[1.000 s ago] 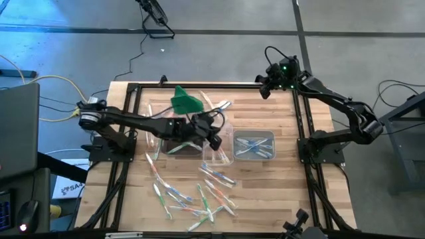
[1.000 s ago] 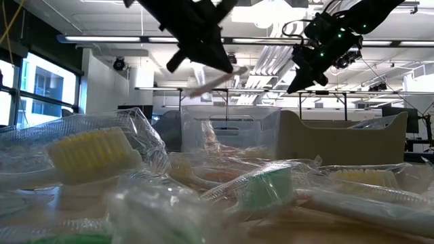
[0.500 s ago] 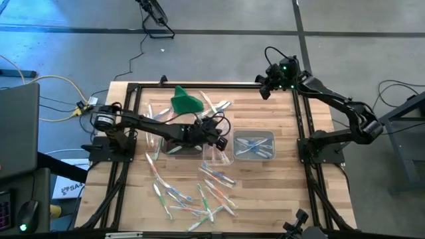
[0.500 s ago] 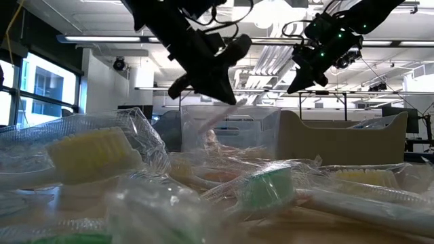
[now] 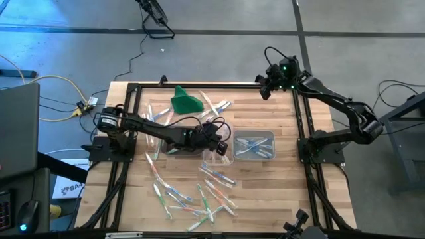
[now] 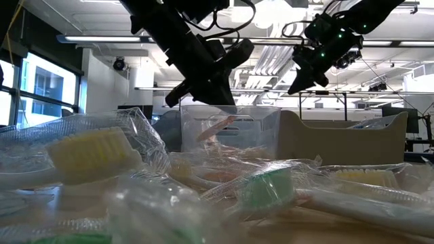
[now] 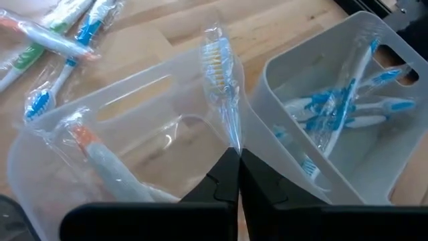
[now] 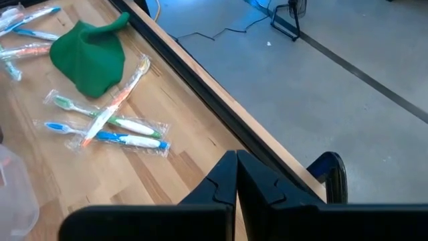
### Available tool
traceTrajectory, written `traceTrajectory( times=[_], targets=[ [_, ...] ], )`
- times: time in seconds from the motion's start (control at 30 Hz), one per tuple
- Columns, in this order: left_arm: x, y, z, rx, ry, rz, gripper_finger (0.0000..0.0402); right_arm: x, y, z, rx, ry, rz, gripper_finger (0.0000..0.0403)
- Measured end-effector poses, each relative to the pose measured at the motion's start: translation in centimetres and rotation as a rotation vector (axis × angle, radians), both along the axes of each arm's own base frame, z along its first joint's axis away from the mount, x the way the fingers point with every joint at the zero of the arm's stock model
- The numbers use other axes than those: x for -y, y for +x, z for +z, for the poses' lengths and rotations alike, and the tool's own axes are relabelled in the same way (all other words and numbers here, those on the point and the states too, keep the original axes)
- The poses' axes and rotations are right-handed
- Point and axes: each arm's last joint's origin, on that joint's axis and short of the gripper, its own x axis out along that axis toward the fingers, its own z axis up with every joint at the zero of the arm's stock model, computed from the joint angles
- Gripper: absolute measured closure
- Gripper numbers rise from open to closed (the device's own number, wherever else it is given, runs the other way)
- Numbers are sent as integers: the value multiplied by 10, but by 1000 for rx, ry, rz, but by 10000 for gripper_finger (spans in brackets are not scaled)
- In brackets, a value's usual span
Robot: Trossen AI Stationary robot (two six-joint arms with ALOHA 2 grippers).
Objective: Pick & Place Toothbrushes
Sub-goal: Put the orange toothbrush into the transparent bin
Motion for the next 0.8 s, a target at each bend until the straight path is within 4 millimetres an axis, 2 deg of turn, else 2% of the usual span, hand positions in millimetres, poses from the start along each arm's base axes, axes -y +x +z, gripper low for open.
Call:
traceTrajectory(
  times=[0.4, 0.6, 0.8],
  targets=[
    [0, 0, 0, -1, -1, -4, 307, 0, 0, 0, -3, 3, 0, 401],
    [0, -1, 6, 5, 17, -17, 303, 0, 0, 0, -3, 3, 0, 401],
    [-2, -10, 27, -9, 107, -62, 317, 0, 0, -1, -5, 6, 0, 401]
  ],
)
